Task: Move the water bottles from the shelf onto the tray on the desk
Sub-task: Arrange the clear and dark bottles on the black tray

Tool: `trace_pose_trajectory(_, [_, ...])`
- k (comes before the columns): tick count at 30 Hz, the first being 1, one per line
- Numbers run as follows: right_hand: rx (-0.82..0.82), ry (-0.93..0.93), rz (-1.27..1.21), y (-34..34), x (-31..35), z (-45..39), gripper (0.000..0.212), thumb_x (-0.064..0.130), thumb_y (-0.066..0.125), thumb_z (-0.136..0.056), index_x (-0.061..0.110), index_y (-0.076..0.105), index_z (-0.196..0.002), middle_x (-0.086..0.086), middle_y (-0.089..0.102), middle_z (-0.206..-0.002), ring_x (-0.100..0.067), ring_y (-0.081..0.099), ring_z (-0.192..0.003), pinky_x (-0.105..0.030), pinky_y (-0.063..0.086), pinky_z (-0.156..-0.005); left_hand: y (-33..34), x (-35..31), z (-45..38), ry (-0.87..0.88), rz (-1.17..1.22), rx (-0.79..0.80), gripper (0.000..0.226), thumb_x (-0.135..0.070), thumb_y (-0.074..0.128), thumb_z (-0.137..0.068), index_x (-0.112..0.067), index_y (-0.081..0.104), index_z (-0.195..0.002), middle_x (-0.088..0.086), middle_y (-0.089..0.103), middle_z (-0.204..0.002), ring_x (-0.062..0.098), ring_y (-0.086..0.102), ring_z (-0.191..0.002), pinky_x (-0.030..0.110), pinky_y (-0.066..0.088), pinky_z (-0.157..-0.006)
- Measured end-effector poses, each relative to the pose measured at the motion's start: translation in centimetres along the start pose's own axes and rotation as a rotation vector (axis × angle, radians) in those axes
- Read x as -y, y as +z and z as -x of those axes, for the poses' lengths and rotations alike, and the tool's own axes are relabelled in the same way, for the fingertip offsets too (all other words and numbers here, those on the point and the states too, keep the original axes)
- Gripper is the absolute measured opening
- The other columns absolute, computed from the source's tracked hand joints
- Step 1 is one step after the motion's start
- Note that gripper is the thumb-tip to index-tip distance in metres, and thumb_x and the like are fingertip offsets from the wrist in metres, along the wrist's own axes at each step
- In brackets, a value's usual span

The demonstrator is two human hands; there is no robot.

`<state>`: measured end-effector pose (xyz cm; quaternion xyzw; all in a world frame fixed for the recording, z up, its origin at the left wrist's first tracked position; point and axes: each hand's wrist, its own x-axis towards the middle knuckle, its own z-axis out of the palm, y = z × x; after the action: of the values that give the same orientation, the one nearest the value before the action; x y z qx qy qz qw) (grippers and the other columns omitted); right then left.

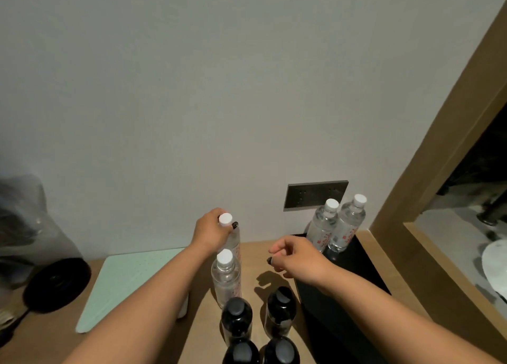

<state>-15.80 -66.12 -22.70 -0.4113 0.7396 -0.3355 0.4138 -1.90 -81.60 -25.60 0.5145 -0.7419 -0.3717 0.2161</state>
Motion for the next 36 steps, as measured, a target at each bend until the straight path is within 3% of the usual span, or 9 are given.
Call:
trace_pose_trajectory(4, [-0.104,-0.011,-0.056,-0.6,-0.3,-0.2,0.027,0.011,0.064,-0.083,0.016,0.056,-0.108,-0.004,0.060,-0.093,-0.012,0.060,-0.082,-0.025,0.052,-0.076,-1.3,-2.7,-0.2,0.187,0.030,0.033,0.025,-0.013,0.068,-0.082,-0.018,0.065,-0.106,0.001,0.068,-0.105,0.021,0.062,-0.101,0.029,0.047,-0.087])
trace_pose_trajectory(8, [-0.212,-0.054,0.016,-1.1,-0.8,-0.5,0.052,0.017,0.071,-0.080,0.021,0.045,-0.124,-0.001,0.053,-0.116,-0.014,0.057,-0.099,-0.019,0.051,-0.069,-1.6,-6.9,0.6,0.339,0.108,0.121,0.025,-0.012,0.066,-0.084,-0.023,0.065,-0.106,-0.005,0.067,-0.107,0.014,0.061,-0.102,0.031,0.049,-0.091])
trace_pose_trajectory(11, [-0.248,-0.105,0.111,-1.5,-2.3,-0.8,0.060,0.024,0.075,-0.076,0.021,0.043,-0.127,0.002,0.051,-0.127,-0.013,0.054,-0.114,-0.026,0.051,-0.088,-0.4,-9.3,1.4,0.307,0.246,0.203,0.027,-0.011,0.066,-0.085,-0.022,0.064,-0.110,-0.003,0.067,-0.112,0.013,0.061,-0.103,0.027,0.051,-0.083])
trace_pose_trajectory(16, [-0.321,-0.028,0.144,-3.7,-5.7,-0.2,0.072,0.024,0.078,-0.072,0.018,0.040,-0.132,-0.002,0.046,-0.135,-0.018,0.048,-0.123,-0.036,0.045,-0.103,3.1,-11.6,2.9,0.256,0.275,0.378,0.030,-0.002,0.063,-0.086,-0.018,0.064,-0.112,-0.001,0.068,-0.112,0.001,0.058,-0.087,0.012,0.047,-0.065])
trace_pose_trajectory(18, [-0.320,-0.035,0.114,-4.6,-7.2,0.3,0.077,0.022,0.080,-0.070,0.020,0.038,-0.135,0.000,0.046,-0.136,-0.016,0.047,-0.125,-0.035,0.043,-0.104,4.9,-12.2,3.5,0.270,0.249,0.449,0.034,0.002,0.063,-0.084,-0.014,0.063,-0.114,0.000,0.067,-0.109,0.000,0.060,-0.087,0.009,0.049,-0.064])
trace_pose_trajectory(21, [-0.273,-0.085,0.022,-5.4,-9.0,0.8,0.068,0.018,0.077,-0.072,0.024,0.042,-0.130,0.003,0.055,-0.128,-0.011,0.053,-0.117,-0.029,0.046,-0.098,7.6,-12.9,3.7,0.271,0.261,0.511,0.036,0.006,0.064,-0.082,-0.015,0.064,-0.111,0.000,0.068,-0.106,0.007,0.064,-0.093,0.014,0.051,-0.069])
trace_pose_trajectory(28, [-0.391,-0.086,-0.050,-7.7,-12.5,-0.4,0.057,0.017,0.076,-0.073,0.031,0.047,-0.120,0.006,0.058,-0.120,-0.010,0.055,-0.113,-0.030,0.046,-0.096,11.4,-14.5,3.3,0.311,0.246,0.523,0.036,0.003,0.069,-0.079,-0.017,0.064,-0.109,0.000,0.069,-0.110,0.008,0.065,-0.102,0.028,0.055,-0.088])
trace_pose_trajectory(32, [-0.473,-0.083,-0.064,-8.4,-14.0,-2.2,0.060,0.013,0.077,-0.072,0.023,0.048,-0.124,0.001,0.058,-0.121,-0.011,0.055,-0.111,-0.026,0.043,-0.094,12.4,-15.0,2.4,0.290,0.272,0.451,0.038,-0.003,0.071,-0.080,-0.016,0.062,-0.115,0.002,0.070,-0.107,0.009,0.067,-0.098,0.030,0.055,-0.089])
trace_pose_trajectory(36, [-0.526,-0.035,-0.103,-8.4,-15.7,-4.0,0.067,0.011,0.079,-0.069,0.016,0.048,-0.128,-0.005,0.057,-0.126,-0.019,0.055,-0.116,-0.026,0.042,-0.095,12.0,-15.1,1.0,0.247,0.287,0.359,0.037,-0.008,0.067,-0.085,-0.015,0.057,-0.120,0.004,0.069,-0.109,0.006,0.067,-0.090,0.013,0.053,-0.077])
